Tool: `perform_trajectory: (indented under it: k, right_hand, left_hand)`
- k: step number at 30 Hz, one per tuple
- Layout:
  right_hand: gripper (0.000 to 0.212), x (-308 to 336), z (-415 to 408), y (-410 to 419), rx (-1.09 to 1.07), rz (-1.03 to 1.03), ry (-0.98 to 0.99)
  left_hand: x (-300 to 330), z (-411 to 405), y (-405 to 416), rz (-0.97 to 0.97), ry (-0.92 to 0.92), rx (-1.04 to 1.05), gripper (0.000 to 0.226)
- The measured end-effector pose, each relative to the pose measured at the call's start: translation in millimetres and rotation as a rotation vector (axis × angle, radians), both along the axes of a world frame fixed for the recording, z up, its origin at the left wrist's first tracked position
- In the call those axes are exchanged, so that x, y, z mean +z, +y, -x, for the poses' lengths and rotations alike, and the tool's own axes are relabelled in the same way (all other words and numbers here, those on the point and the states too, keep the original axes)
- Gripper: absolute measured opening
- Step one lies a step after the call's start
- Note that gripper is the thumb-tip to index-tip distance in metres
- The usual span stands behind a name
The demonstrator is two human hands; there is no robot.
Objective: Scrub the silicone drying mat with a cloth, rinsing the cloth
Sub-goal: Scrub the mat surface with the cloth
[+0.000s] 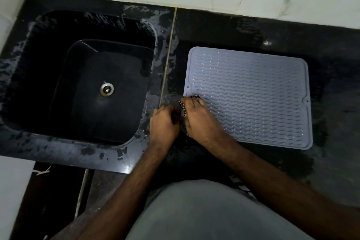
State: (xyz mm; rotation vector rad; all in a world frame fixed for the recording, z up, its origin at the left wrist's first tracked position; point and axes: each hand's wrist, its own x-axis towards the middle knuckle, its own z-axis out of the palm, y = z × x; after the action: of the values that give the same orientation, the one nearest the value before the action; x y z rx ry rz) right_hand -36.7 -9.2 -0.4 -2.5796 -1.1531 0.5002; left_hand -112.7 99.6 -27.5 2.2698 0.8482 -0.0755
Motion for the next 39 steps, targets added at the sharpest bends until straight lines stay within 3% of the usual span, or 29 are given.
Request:
perform_trajectory:
  k: [4,12,17,26,30,34,39]
  right_hand:
    - [0.053,-1,-2,-1,-0.011,-0.037,0.067]
    - [0.051,-11,3,3,-0.178,-0.082,0.009]
    - [0.046,-12,-17,15,-0.245,-0.088,-0.036]
    - [0.054,-9,10,22,-0.103,0.23,-0.202]
    - [0.052,-1,19,9,-0.083,0.179,-0.14]
    - [0.028,6,27,-4,-0.08,0.068,-0.02]
    - [0.023,10,33,-20,0.003,0.099,0.047]
  left_hand:
    - [2,-11,6,0.048,-0.244,-0.024,0.039]
    - [-13,-77,47,-0.217,-0.077,-0.493,0.045]
    - [-16,-78,54,-0.232,-0.061,-0.478,0.043]
    - [-17,-72,52,-0.381,0.023,-0.576,0.052]
    - [-23,-67,52,-0.395,0.012,-0.599,0.055]
    - [-30,-66,52,-0.408,0.006,-0.599,0.054]
    - [-37,-64,45,-0.456,-0.015,-0.569,0.053]
